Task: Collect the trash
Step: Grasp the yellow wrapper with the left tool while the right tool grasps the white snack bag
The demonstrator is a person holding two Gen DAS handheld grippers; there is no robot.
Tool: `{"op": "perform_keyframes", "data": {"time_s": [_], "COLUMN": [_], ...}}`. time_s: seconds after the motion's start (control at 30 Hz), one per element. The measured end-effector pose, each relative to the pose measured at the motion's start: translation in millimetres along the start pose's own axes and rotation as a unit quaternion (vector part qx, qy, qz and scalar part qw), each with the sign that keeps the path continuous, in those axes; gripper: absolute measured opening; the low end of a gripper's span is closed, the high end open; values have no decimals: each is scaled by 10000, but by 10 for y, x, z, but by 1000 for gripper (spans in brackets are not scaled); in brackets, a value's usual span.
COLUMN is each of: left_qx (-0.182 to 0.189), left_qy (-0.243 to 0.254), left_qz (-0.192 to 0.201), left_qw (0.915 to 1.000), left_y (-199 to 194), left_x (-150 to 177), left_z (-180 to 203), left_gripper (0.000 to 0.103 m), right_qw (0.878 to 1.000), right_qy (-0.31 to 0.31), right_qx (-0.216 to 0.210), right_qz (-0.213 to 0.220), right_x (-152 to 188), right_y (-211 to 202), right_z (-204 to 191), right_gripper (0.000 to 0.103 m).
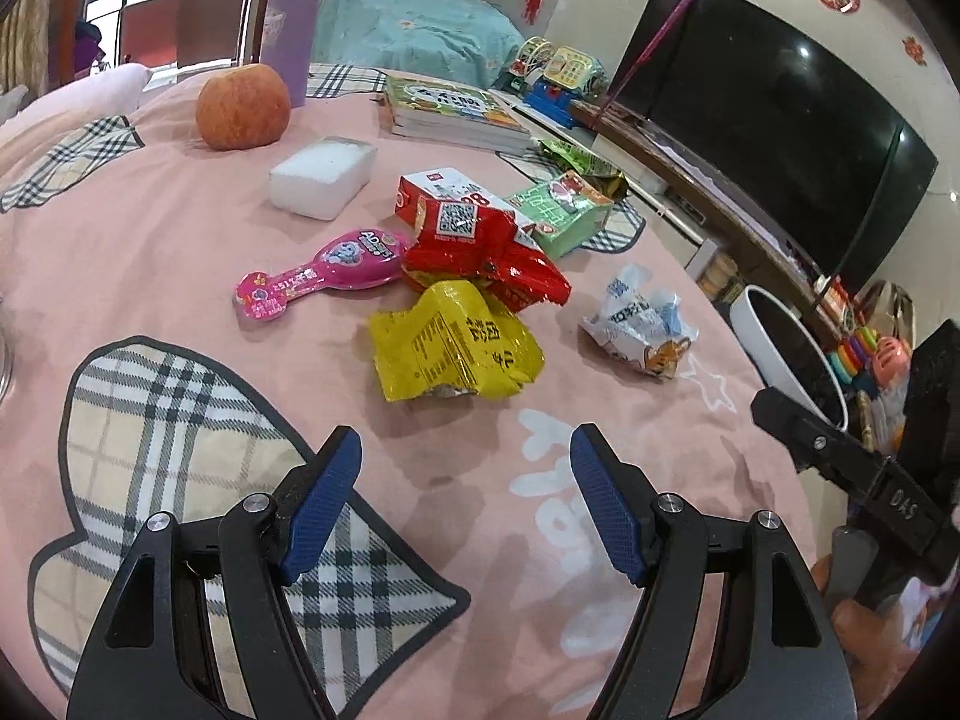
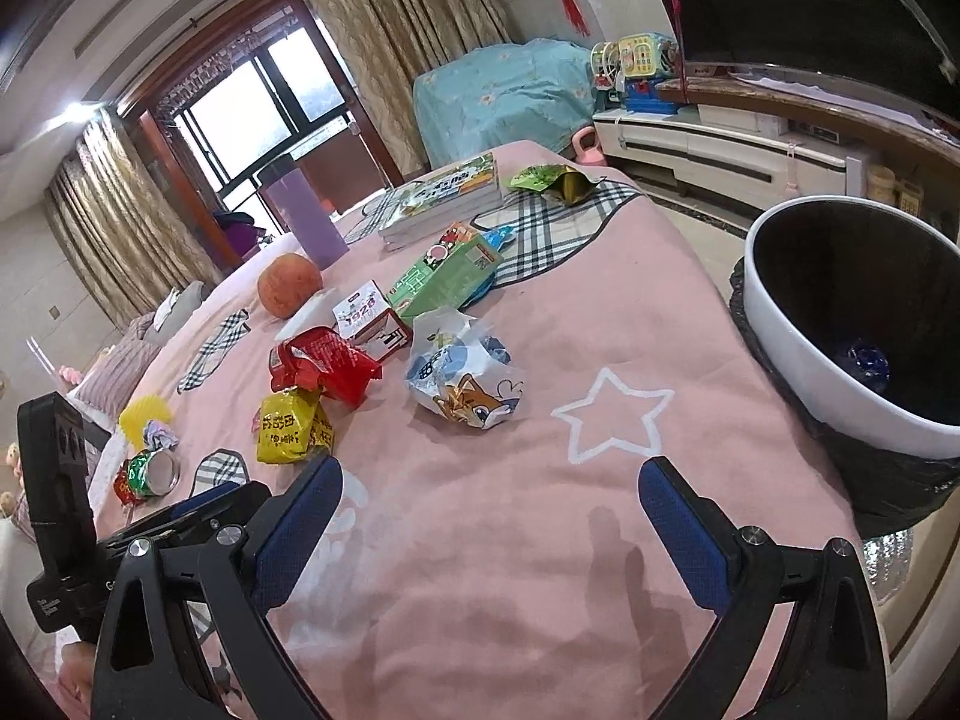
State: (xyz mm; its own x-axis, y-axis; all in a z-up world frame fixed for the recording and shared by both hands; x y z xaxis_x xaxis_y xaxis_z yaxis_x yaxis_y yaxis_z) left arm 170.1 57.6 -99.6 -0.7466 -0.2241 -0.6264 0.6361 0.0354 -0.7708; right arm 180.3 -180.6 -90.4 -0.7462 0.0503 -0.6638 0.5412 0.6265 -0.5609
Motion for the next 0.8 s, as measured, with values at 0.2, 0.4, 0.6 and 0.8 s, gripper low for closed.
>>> {"op": "perform_keyframes", "data": {"time_s": [0.2,0.4,0.6,0.8], "left_qx": [98,54,144,188], "left_qy": [-128,-21,-64,103], "left_qz": [-91,-127,-171,-194], "left_qw": [9998,9999,9997,9996], "left_y": [90,248,402,450], "left_x": [-96,-196,-276,-246], "left_z": [-35,1,13,65], "left_gripper": [74,74,62,32], "right_qw": [10000,10000,9998,9987], "right_qy": [11,-2,-2,61], "right_qx": [-3,-74,-78,-106], "right_qz": [-30,-61,-160,-496], "right_x": [-57,-154,-263,-254], "right_y": [102,252,448,667], "right_z": [16,22,42,99], "right_gripper": [100,99,86,34]}}
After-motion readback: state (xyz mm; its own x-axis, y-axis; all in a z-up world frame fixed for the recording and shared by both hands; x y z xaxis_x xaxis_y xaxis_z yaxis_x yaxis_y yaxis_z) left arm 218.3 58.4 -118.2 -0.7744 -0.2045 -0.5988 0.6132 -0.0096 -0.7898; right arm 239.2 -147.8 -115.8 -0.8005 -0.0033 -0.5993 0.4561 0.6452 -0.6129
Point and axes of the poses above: each gripper's, at about its wrist camera, not at the fingertips, and y roughly the way its jaws point, z to its right, x to its underside, the point moved 4 cm from there along y, roughly the way its jaws point, and after that the axes turned 14 degrees about -x, right-handed, at the moved point
